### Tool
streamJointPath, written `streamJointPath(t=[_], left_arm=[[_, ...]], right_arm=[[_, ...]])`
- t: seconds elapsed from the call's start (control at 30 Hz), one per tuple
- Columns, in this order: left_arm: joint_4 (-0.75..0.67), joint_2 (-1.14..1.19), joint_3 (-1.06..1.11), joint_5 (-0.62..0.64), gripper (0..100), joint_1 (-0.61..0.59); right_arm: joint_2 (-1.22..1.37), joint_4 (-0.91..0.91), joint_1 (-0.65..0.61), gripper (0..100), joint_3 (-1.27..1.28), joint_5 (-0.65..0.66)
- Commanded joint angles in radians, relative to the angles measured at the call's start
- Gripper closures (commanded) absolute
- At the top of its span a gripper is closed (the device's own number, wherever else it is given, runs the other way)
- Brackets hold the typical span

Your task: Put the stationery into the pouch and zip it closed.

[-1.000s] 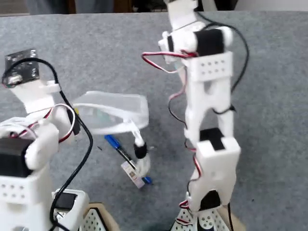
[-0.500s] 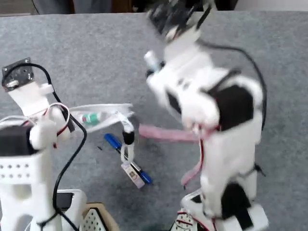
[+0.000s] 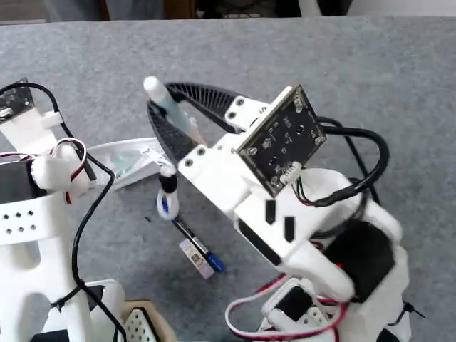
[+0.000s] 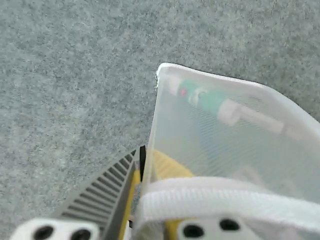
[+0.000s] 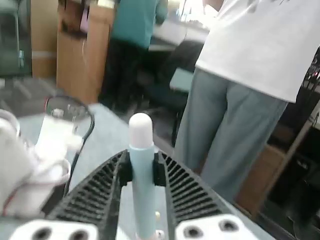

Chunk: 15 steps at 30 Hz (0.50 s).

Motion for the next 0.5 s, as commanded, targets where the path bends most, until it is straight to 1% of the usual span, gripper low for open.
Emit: streamJointPath(t=[0.0, 0.1, 0.2, 0.33, 0.47], left_arm=[[0.003, 0.049, 0.018, -0.008, 97, -0.018], [0.003, 0.049, 0.016, -0.008, 97, -0.018], [0.003, 0.049, 0.016, -0.008, 97, -0.018], [0.003, 0.049, 0.016, -0.008, 97, -0.018], [0.002, 0.049, 0.019, -0.008, 97, -0.018]], right_arm=[[-0.077, -0.215, -0.008, 98.6, 0.128, -0.103], [-0.153, -0.350, -0.008, 98.6, 0.239, -0.153], [-0.211, -0.485, -0.008, 98.6, 0.361, -0.158], [-0.231, -0.663, -0.008, 98.6, 0.545, -0.161], [-0.232, -0.786, -0.012, 98.6, 0.653, -0.186]])
